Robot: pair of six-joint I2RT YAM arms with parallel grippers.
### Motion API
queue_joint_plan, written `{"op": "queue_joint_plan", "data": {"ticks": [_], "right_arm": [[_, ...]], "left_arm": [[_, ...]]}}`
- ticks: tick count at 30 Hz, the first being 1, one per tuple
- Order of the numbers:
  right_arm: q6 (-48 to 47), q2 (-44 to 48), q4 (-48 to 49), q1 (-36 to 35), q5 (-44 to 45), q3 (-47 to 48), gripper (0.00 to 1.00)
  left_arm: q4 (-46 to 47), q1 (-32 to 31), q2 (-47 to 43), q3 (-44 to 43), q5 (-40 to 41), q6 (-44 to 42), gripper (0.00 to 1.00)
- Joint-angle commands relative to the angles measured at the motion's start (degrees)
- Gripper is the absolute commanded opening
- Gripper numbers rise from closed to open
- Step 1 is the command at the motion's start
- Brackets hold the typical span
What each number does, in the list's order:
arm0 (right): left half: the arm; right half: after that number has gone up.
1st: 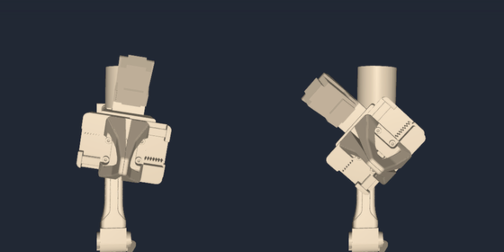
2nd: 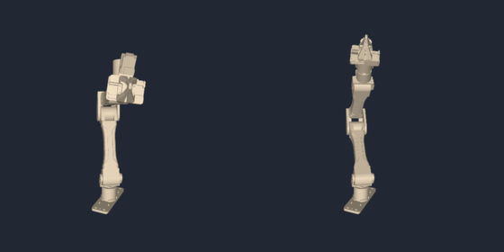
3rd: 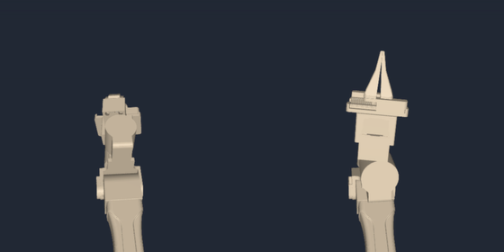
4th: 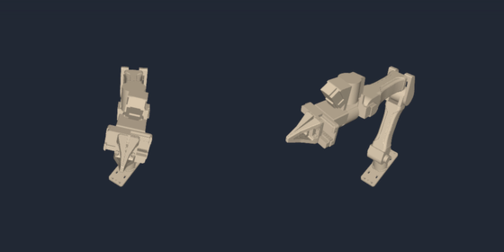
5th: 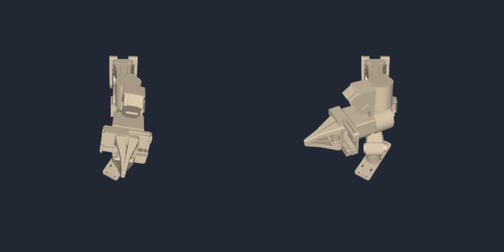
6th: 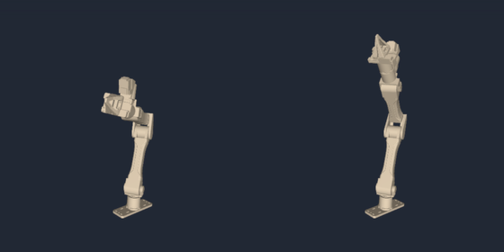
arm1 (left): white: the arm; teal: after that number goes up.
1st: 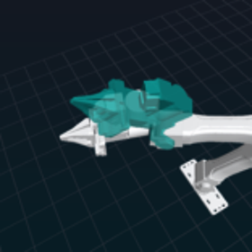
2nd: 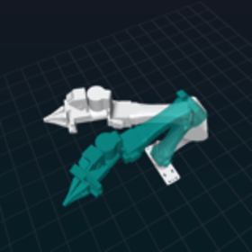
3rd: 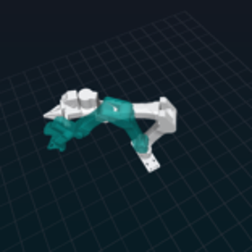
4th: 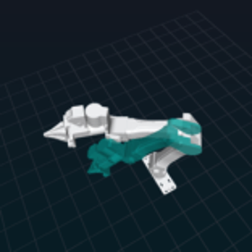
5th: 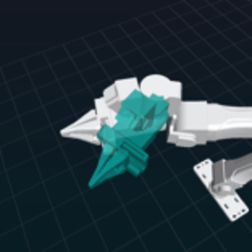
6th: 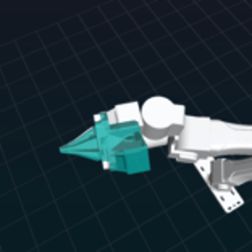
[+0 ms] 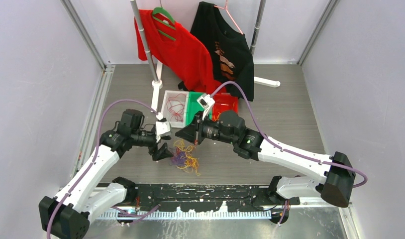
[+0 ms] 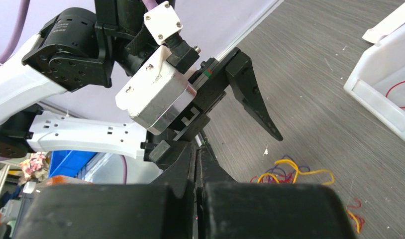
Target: Untangle the cables
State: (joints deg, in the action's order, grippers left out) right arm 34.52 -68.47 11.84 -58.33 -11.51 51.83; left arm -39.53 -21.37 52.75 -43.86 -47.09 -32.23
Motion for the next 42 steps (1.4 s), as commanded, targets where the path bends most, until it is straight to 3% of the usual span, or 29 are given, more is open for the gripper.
{"op": "queue_joint_plan", "data": {"ticks": [1,6,11,18,22,26,29,33,40,42], "right_arm": [[0.98,1.69,3.61,0.4,-5.1,1.53,0.01],[0.98,1.06,2.31,0.44,-8.65,2.21,0.01],[1.39,0.42,2.46,0.57,-10.32,2.55,0.01],[2.04,-0.26,3.95,0.6,-11.64,2.8,0.01],[1.97,-0.76,3.62,1.08,-12.48,3.19,0.01],[1.09,-0.06,2.16,1.62,-12.34,3.16,0.01],[0.31,1.17,0.76,2.49,-11.9,2.12,0.01],[-0.05,3.02,-0.92,3.98,-11.16,0.54,0.01],[-1.15,5.35,-3.4,4.46,-10.41,-2.19,0.02],[-2.02,5.68,-5.8,4.53,-8.64,-2.7,0.17]], "left_arm": [[0.89,-0.21,-1.26,0.55,-0.31,-7.98,0.76],[1.3,-0.26,0.62,0.79,-0.59,-9.2,0.74],[8.8,-0.47,2.18,2.71,-1.57,-0.67,0.72],[10.44,-1.7,2.03,4.74,-7.61,7.29,0.69],[8.39,-1.79,1.69,4.31,-7.64,6.97,0.52],[-1.63,-1.84,1.36,2.14,-6.48,-2.91,0.32],[-6.74,-1.85,1.26,0.35,-4.83,-6.95,0.25],[-6.13,-1.84,1.0,-0.57,-1.92,-6.2,0.08],[1.56,-1.86,1.64,-2.57,0.64,4.42,0.0],[3.38,-1.84,1.62,-4.43,2.73,7.49,0.0]]}}
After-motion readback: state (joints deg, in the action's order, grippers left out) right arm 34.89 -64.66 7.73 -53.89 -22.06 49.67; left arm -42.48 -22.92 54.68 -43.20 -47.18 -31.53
